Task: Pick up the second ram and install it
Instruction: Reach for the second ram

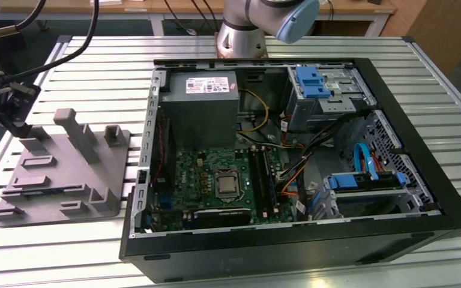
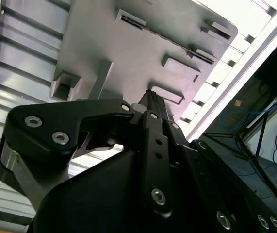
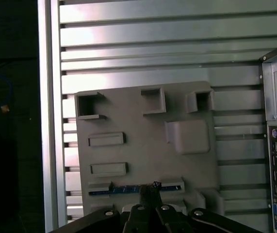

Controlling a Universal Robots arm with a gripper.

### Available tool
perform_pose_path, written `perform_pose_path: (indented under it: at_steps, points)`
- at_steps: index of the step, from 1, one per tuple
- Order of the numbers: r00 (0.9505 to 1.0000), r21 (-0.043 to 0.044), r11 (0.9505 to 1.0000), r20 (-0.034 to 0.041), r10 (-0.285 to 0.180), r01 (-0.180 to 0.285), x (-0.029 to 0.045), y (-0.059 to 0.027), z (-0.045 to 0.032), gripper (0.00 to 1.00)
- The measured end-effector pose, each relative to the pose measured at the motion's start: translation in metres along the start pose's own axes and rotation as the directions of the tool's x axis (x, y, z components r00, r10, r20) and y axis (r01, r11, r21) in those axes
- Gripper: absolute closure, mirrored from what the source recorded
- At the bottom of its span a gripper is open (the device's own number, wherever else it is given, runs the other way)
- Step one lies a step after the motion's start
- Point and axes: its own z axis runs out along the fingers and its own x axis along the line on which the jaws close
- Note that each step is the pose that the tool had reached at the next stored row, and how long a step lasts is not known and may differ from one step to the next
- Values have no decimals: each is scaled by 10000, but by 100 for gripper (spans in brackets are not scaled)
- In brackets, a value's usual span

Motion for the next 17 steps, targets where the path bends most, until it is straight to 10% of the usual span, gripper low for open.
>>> perform_pose_path:
  at_steps: [17]
  points:
    - [10000, 29, 10000, 1, 2, -2, 26, -172, 261, 90]
